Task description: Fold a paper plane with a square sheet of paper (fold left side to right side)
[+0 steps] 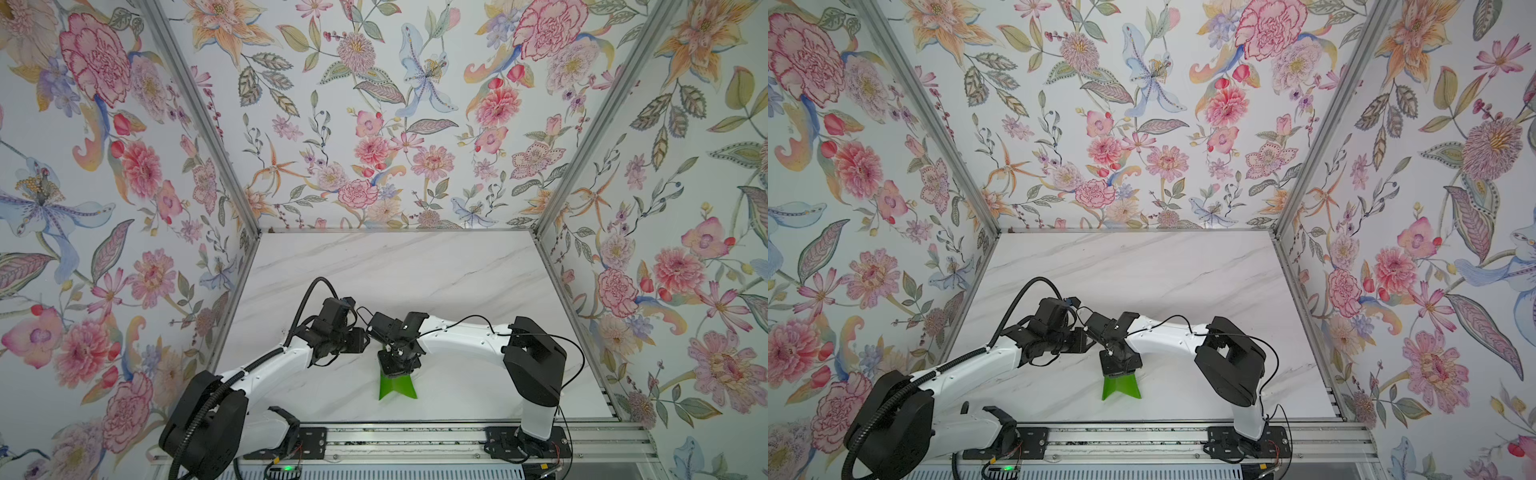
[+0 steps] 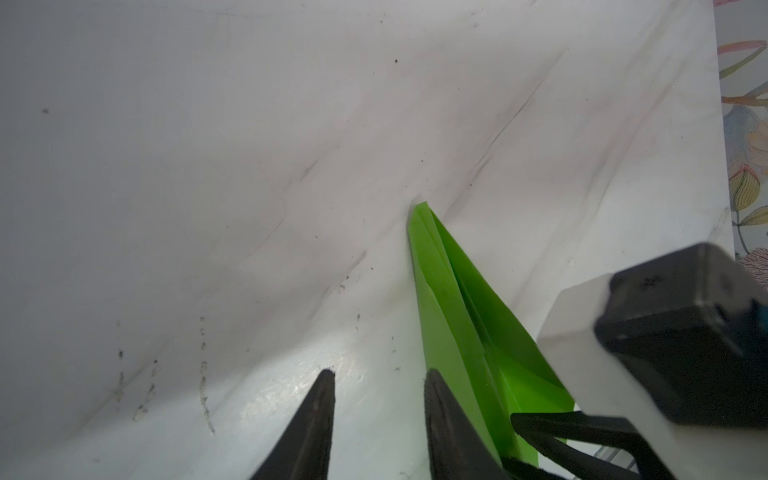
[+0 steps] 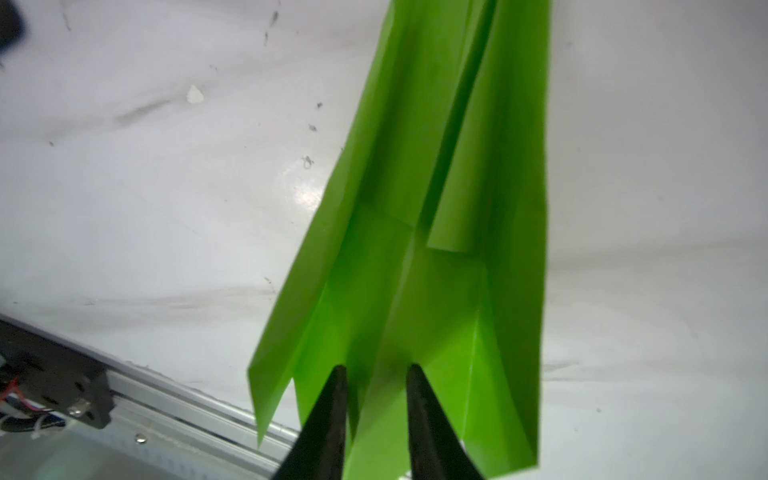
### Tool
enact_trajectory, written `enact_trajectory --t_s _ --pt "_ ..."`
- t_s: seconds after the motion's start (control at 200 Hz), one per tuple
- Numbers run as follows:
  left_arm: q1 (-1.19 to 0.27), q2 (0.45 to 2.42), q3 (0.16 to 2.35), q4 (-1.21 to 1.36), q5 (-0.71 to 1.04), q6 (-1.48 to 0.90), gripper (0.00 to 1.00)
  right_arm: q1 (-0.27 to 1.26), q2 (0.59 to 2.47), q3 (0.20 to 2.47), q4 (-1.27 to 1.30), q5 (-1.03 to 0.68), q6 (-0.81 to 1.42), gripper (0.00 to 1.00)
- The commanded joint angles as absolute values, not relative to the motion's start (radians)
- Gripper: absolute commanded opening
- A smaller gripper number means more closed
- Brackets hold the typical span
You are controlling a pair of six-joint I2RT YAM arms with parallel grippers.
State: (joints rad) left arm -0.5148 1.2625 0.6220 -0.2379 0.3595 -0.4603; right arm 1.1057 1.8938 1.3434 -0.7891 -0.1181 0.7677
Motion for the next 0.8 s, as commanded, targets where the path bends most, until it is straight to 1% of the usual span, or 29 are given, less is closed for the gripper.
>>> enact_trajectory --t_s 0.0,0.055,0.145,0.385,0.52,0.606,0.631,0.661,0.696,0.716,0.741,0.796 --pt "-0.497 1.237 0.602 -0.230 0.370 -0.456 0.38 1.106 1.890 1.397 -0.858 -0.075 0.672 0.12" --pt "-0.493 1.233 0.600 -0.231 0.370 -0.454 0.38 1.101 1.890 1.424 -0.907 -0.038 0.602 0.06" --pt "-0.485 1.226 0.600 -0.235 0.366 -0.450 0.38 1.096 1.876 1.454 -0.973 0.019 0.441 0.00" --pt "-0.471 1.208 0.603 -0.242 0.359 -0.446 0.39 1.077 1.766 1.436 -1.002 0.200 -0.066 0.00" --pt "-0.465 1.203 0.604 -0.238 0.357 -0.447 0.39 1.047 1.708 1.412 -1.008 0.157 -0.390 0.00" --pt "-0.463 1.198 0.604 -0.236 0.355 -0.452 0.39 1.045 1.686 1.384 -1.005 0.193 -0.564 0.01" --pt "-0.462 1.197 0.604 -0.236 0.354 -0.451 0.39 1.042 1.683 1.379 -1.006 0.208 -0.593 0.03" --pt "-0.462 1.195 0.604 -0.237 0.353 -0.451 0.39 1.034 1.681 1.375 -1.005 0.222 -0.609 0.10" --pt "-0.459 1.191 0.605 -0.236 0.351 -0.451 0.39 1.017 1.678 1.377 -1.004 0.222 -0.603 0.21" --pt "-0.459 1.192 0.605 -0.236 0.351 -0.451 0.39 1.005 1.675 1.380 -1.004 0.212 -0.588 0.30" --pt "-0.460 1.189 0.605 -0.235 0.351 -0.452 0.39 0.989 1.670 1.382 -1.004 0.190 -0.566 0.37" --pt "-0.460 1.189 0.603 -0.232 0.351 -0.450 0.39 0.965 1.656 1.380 -0.995 0.145 -0.502 0.46"
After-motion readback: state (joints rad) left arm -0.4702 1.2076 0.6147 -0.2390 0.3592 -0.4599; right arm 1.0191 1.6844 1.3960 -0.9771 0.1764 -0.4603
